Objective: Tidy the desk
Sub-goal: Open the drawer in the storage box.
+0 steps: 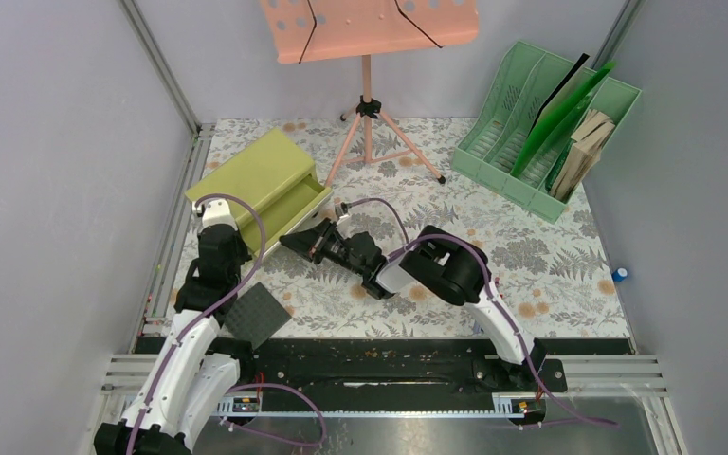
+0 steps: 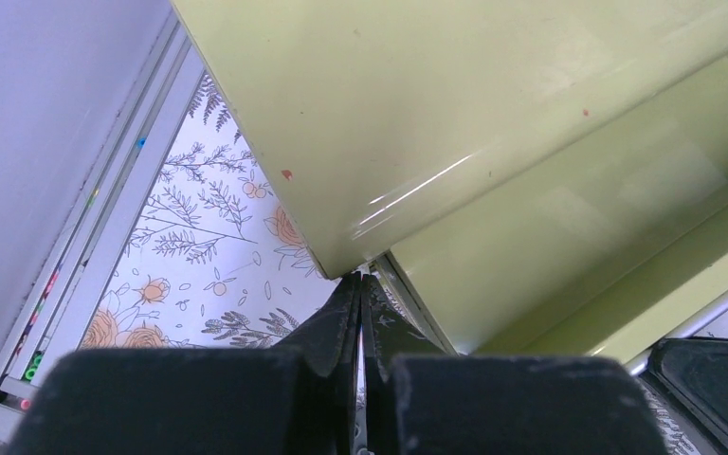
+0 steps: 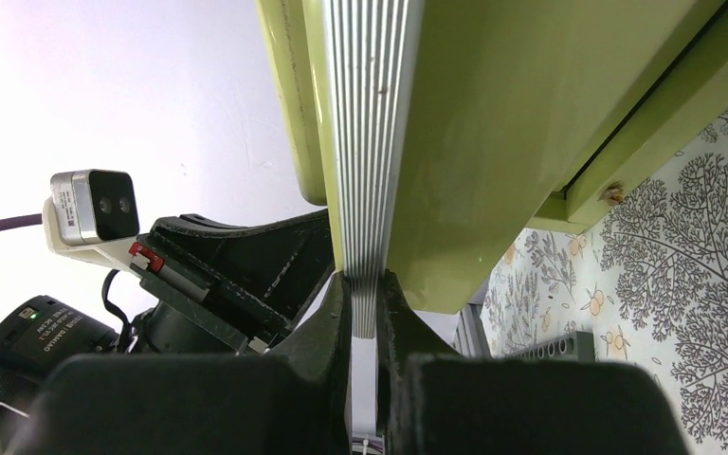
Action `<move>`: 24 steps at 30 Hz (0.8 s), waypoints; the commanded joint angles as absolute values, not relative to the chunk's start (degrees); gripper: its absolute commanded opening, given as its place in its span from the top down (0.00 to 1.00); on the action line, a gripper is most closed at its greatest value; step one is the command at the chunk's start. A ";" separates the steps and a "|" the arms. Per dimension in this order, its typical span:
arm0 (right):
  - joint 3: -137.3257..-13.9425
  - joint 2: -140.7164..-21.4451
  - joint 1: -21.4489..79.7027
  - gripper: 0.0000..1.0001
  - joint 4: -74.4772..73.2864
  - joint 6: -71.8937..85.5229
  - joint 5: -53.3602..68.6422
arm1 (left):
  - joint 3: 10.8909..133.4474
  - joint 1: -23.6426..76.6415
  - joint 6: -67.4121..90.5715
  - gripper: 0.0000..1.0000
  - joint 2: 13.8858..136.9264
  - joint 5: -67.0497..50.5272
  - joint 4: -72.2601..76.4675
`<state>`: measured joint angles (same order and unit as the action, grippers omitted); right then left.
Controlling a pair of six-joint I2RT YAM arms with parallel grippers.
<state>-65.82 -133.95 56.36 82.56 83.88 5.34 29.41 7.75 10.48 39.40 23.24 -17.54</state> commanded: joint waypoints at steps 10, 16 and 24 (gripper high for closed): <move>-59.69 -127.67 57.18 0.66 76.20 85.43 -3.57 | 29.62 7.33 8.47 1.00 37.89 30.23 -11.88; -56.88 -124.85 58.10 0.46 73.76 84.97 -6.12 | 29.53 7.57 8.33 1.00 37.86 30.59 -11.57; -57.89 -123.99 58.18 0.32 71.28 83.94 -4.71 | 29.27 8.35 7.60 0.98 37.34 29.21 -10.59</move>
<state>-56.66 -128.07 57.45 72.12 85.38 -3.64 29.19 8.10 8.95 38.59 26.85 -16.86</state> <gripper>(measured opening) 0.668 0.017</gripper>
